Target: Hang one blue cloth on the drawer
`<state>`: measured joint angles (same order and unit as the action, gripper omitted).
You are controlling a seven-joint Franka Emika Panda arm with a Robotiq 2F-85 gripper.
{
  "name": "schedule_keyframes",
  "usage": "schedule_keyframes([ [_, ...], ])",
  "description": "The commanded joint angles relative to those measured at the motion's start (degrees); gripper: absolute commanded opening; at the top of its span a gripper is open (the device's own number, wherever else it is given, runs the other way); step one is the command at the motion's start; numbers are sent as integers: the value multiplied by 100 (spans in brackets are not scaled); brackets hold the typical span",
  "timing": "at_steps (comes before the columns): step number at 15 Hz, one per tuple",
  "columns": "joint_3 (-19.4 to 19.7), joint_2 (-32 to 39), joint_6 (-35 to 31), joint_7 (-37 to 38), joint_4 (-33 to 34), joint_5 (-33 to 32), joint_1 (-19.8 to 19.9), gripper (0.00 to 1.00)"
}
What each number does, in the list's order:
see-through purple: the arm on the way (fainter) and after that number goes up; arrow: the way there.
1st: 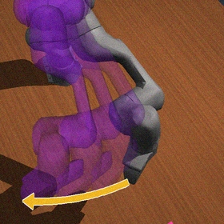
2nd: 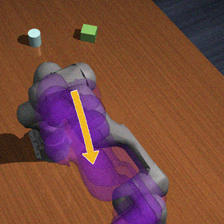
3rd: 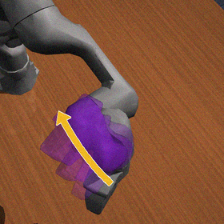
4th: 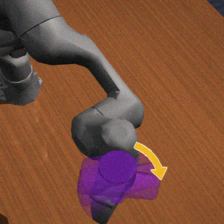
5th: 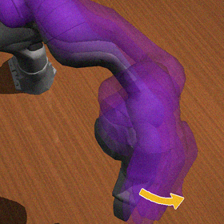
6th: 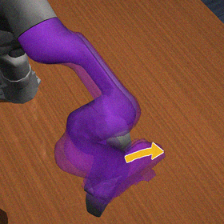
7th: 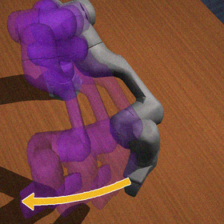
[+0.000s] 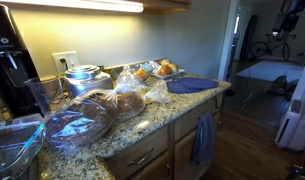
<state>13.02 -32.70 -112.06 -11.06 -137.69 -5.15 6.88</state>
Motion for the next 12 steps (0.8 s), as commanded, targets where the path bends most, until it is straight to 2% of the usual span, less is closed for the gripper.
schedule_keyframes([
  [1, -101, 678, -714, -273, 230, 188, -248, 100],
  [5, -264, 1289, -1050, -455, 561, 316, -424, 100],
  [6, -296, 1322, -973, -542, 640, 302, -436, 100],
  [7, -350, 1173, -950, -315, 432, 232, -336, 100],
  [12, -392, 1355, -949, -418, 626, 232, -356, 100],
])
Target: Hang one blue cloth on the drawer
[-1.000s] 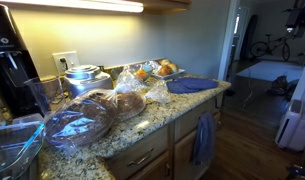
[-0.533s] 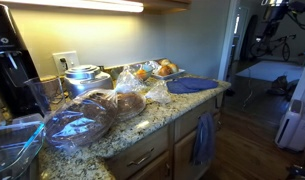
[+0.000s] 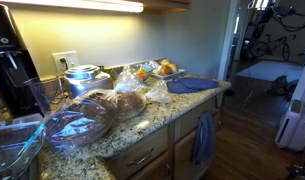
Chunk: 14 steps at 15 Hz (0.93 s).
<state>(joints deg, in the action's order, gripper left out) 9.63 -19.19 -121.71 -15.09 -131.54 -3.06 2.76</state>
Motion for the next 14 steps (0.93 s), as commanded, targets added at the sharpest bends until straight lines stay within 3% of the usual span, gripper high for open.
schedule_keyframes([
  [1, -53, 4, 16, -20, 14, 23, 57, 100],
  [14, -298, 1797, -415, -1084, 1000, 229, -89, 100],
])
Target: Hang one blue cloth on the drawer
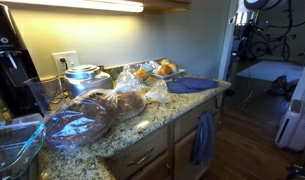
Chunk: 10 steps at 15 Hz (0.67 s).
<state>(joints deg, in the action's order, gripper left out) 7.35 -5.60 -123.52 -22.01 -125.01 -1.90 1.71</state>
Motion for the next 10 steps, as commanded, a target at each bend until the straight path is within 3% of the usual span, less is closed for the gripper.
schedule_keyframes([
  [1, -115, 581, -311, -452, 456, 129, 25, 100],
  [10, -780, 1484, -1073, -925, 1144, 204, -4, 100],
])
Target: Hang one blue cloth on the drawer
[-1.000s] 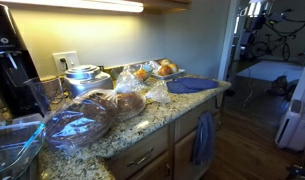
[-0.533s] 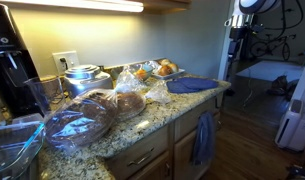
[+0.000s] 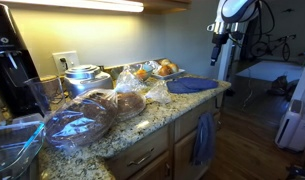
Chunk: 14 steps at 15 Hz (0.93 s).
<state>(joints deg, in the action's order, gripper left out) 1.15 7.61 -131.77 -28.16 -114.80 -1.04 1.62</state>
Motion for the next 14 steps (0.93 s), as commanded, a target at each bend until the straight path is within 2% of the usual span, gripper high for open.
schedule_keyframes([
  [1, -229, 215, -283, -371, 149, 111, 7, 100],
  [2, -281, 215, -226, -420, 152, 75, 13, 100],
  [3, -260, 185, -137, -158, 120, 0, 25, 100],
  [9, -319, 227, -138, -259, 156, 2, 19, 100],
  [14, -423, 837, -260, -804, 552, 313, 120, 100],
])
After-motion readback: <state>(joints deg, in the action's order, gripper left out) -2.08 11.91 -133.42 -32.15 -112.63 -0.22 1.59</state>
